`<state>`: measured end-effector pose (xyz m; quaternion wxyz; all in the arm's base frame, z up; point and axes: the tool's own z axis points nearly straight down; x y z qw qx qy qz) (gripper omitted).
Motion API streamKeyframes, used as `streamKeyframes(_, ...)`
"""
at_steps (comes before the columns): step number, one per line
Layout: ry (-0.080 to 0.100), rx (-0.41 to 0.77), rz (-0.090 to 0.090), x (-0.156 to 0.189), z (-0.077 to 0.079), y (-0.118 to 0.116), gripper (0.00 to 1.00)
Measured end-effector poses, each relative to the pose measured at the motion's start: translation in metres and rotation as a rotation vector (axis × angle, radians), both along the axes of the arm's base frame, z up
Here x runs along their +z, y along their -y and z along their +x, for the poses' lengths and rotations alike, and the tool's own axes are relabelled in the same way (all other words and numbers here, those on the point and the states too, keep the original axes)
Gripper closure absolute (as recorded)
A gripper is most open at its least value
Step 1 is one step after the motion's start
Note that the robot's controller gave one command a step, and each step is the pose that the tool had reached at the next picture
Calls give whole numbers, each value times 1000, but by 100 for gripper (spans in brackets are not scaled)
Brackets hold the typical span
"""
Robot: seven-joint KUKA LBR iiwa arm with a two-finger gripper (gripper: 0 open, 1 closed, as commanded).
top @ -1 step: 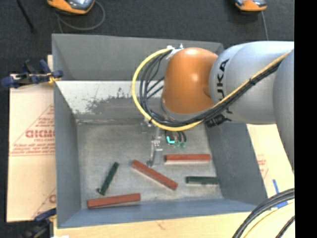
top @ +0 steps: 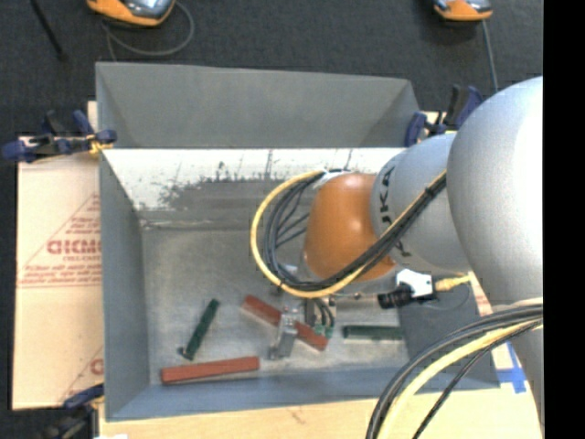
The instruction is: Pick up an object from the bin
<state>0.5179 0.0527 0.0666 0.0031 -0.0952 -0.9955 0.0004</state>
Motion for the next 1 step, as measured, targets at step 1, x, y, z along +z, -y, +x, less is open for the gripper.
streamKeyframes(1,11,-77,1,35,-12,-6,0)
